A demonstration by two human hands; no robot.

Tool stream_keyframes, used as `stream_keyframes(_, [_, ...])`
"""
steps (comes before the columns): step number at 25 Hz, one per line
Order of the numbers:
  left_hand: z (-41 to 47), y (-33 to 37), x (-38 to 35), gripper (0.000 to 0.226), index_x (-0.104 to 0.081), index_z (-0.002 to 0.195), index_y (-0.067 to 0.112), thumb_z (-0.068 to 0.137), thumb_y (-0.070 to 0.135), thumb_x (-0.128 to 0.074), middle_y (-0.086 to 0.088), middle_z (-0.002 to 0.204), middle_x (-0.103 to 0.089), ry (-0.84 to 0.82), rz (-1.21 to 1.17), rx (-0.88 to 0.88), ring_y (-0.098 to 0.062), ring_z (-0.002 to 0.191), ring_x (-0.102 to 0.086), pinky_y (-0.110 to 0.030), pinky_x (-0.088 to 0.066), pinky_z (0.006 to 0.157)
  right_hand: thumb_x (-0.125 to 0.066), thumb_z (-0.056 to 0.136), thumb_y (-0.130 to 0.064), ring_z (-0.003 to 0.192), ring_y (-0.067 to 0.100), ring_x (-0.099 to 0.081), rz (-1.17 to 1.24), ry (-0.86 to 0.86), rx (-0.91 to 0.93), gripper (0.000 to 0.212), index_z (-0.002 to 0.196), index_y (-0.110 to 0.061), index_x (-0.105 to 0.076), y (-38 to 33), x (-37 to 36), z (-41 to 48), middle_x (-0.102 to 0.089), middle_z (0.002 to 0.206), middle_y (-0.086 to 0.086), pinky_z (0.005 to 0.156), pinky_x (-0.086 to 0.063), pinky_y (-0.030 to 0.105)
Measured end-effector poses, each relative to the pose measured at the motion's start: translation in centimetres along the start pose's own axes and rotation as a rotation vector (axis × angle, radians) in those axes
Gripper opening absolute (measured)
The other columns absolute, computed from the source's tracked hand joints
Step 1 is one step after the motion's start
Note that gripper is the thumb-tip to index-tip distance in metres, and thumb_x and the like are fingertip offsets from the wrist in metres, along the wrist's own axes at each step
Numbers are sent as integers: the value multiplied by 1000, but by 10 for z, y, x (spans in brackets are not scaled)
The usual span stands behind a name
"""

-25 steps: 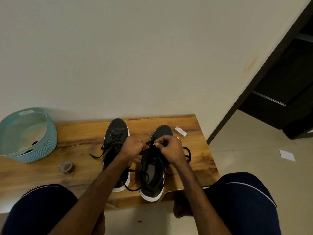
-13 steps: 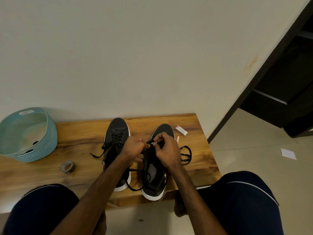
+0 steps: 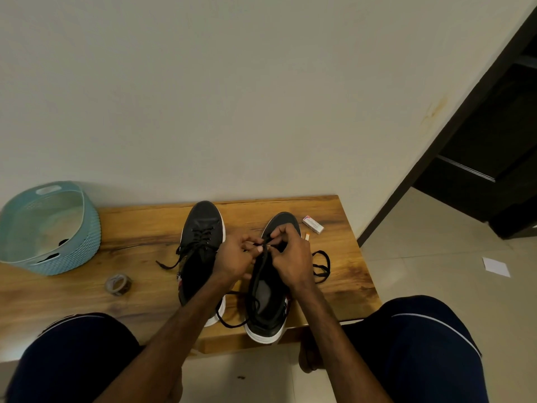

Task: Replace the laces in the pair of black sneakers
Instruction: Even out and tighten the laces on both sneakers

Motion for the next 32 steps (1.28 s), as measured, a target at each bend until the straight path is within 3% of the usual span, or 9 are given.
stream_keyframes(6, [1,3,-2,13,-63,81,25,90,20,-70,6,79,-68,130,231,-132,-11,66,-69,-32,-58,54,-70,90,-14,91,2,-65,68,-145,-65,13,101,-19,-65,3,10,8,-70,94,-10,79,-56,31])
stream_keyframes(10, [-3,8,-6,19,-53,83,25,92,11,-62,7,84,-65,178,346,-217,-9,68,-62,-20,-46,55,-73,88,-34,101,8,-59,-31,-293,-46,33,114,-20,-58,-6,16,5,-65,109,-5,84,-50,26])
stream_keyframes(13, [-5,8,8,17,-50,89,20,97,4,-51,-1,91,-69,206,116,-173,-20,67,-70,-31,-56,50,-77,83,-27,103,15,-55,-147,-279,-40,37,109,-24,-52,-1,12,2,-59,112,-2,85,-52,33])
stream_keyframes(17, [-17,30,33,13,-49,94,11,101,2,-43,-14,108,-69,309,-403,-194,-27,90,-71,-39,-60,70,-77,82,-21,109,15,-48,-146,-227,-44,41,111,-26,-48,1,10,-3,-51,115,-3,92,-50,37])
stream_keyframes(19, [-27,49,54,17,-48,92,14,103,4,-38,-10,93,-71,246,-890,-221,-22,82,-72,-34,-60,75,-78,80,-19,113,15,-41,-247,-197,-9,48,116,-22,-47,2,10,-8,-46,120,-3,96,-46,37])
stream_keyframes(21, [-34,63,83,19,-48,89,16,103,10,-37,1,69,-57,191,-1151,-288,-12,56,-56,-22,-51,55,-81,76,-22,117,17,-37,-324,-134,-3,58,120,-20,-43,3,12,-12,-42,125,-1,98,-42,34])
stream_keyframes(24, [-28,58,92,13,-57,95,24,102,22,-45,7,74,-54,274,-531,-325,-7,53,-46,-20,-37,44,-85,70,-31,122,20,-35,-357,-13,-10,70,122,-21,-39,5,14,-18,-39,131,1,105,-37,37])
stream_keyframes(28, [-19,22,12,28,-55,115,28,96,48,-52,9,108,-63,43,875,-381,-15,92,-63,-33,-50,76,-84,69,-46,115,19,-41,-355,196,-64,69,115,-21,-41,11,14,-35,-43,120,1,101,-40,40])
stream_keyframes(32, [-12,6,-12,33,-50,130,19,102,37,-44,-2,123,-57,90,1073,-342,-21,105,-60,-35,-48,80,-74,82,-46,111,16,-42,-327,197,-135,48,107,-26,-40,13,11,-42,-43,112,-5,98,-36,38])
Point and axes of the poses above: each hand's wrist, its own z-axis towards the middle knuckle, its own x-axis out of the back of the hand, y = z × x, the point moved 2 cm from there along z, towards the middle knuckle
